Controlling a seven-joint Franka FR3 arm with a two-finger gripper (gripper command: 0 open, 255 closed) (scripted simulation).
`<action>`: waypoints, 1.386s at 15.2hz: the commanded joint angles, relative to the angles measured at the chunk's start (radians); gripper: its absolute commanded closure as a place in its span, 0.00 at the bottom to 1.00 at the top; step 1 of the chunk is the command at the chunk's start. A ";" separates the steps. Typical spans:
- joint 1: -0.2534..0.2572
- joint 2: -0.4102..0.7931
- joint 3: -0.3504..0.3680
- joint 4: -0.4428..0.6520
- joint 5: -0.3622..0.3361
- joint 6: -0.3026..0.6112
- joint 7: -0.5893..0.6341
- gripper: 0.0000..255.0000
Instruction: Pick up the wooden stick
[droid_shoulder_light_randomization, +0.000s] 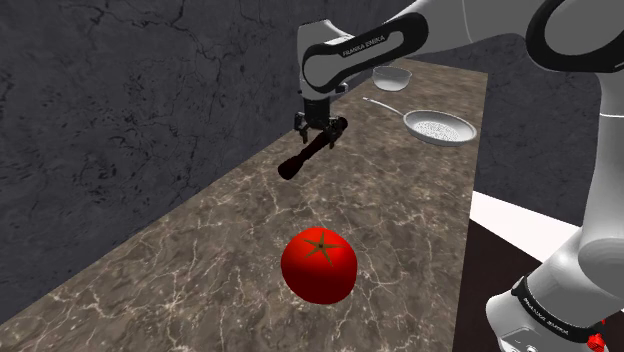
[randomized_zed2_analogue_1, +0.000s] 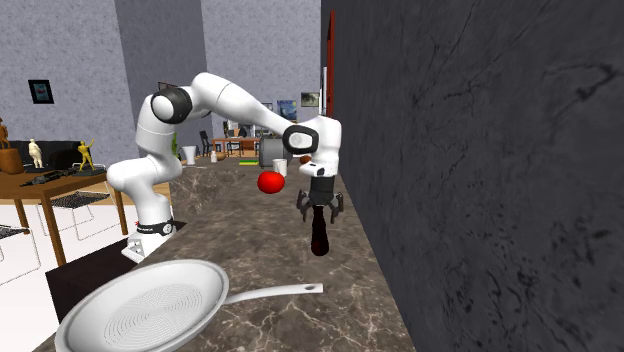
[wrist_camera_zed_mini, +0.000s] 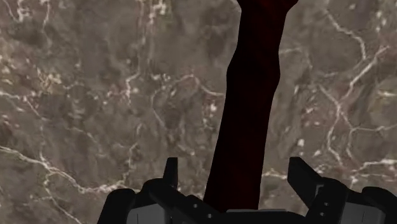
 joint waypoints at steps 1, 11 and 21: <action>0.000 0.003 -0.001 -0.007 -0.002 0.010 0.002 0.00; 0.000 0.003 -0.001 -0.006 -0.002 0.010 0.002 1.00; -0.001 -0.040 0.008 0.064 0.016 -0.102 -0.014 1.00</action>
